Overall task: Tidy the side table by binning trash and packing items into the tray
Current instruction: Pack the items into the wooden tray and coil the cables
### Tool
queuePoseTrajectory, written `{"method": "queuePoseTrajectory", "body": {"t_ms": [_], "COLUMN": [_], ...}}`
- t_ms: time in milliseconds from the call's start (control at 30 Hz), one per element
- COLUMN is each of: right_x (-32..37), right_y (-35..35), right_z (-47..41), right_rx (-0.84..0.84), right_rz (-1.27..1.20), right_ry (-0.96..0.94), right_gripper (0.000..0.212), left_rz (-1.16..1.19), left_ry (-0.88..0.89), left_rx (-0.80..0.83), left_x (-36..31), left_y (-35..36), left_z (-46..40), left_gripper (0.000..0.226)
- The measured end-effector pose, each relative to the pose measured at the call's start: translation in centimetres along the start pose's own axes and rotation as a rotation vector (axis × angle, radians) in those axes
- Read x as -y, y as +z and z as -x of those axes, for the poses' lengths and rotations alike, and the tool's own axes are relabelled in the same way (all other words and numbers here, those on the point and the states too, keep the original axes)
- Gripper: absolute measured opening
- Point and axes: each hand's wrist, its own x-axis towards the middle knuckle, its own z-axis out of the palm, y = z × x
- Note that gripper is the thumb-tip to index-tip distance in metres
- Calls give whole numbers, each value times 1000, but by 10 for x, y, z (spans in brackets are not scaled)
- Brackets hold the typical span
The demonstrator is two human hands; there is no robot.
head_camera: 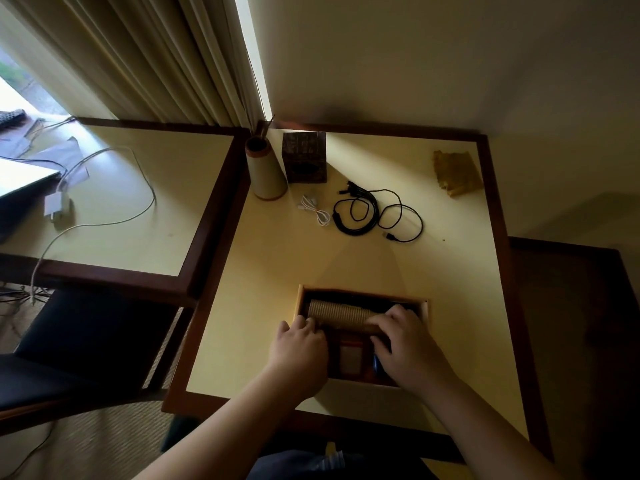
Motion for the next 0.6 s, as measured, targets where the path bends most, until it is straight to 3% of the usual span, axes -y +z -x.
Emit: {"method": "queuePoseTrajectory", "body": {"t_ms": [367,600], "right_x": [-15,-18], "right_y": [-1,1], "right_z": [4,0], "right_rx": [-90,-107], "right_rz": [0,44], "right_ry": [0,-34], "right_gripper": [32,34], "left_rz": [118,25], "left_ry": [-16,43], "left_rx": [-162,-104], "left_x": [0,1], "left_y": [9,3], "left_z": [1,-3], "left_gripper": [26,35]}}
